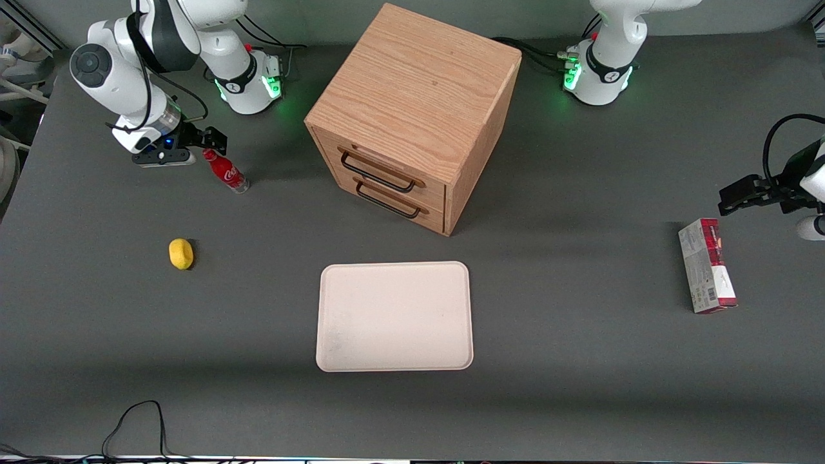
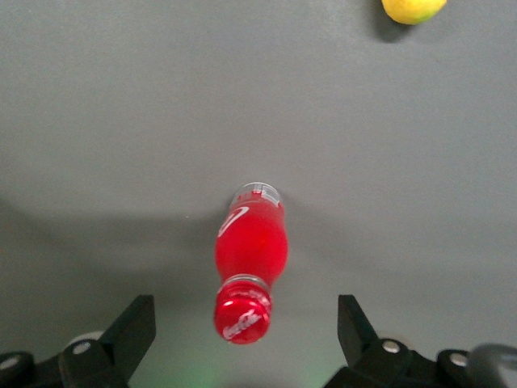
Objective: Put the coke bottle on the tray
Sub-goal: 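Lower the open right gripper over the bottle's cap end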
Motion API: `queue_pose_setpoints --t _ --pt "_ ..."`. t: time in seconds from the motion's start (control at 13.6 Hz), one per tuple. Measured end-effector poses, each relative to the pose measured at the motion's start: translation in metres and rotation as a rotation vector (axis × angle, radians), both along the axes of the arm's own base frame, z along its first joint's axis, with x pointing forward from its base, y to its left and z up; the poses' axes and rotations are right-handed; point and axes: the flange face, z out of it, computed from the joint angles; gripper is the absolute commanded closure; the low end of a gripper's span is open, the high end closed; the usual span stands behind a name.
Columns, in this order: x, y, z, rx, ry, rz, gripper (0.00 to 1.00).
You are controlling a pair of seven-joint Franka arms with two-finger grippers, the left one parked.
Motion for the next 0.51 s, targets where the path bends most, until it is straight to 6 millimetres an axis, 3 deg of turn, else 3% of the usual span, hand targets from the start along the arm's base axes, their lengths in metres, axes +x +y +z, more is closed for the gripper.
queue_pose_setpoints --t 0.44,0.51 --pt "0.002 -0.003 -0.024 -0.002 0.018 -0.011 0.0" --pt "0.002 -0.003 -0.026 -0.003 0.023 -0.011 0.05"
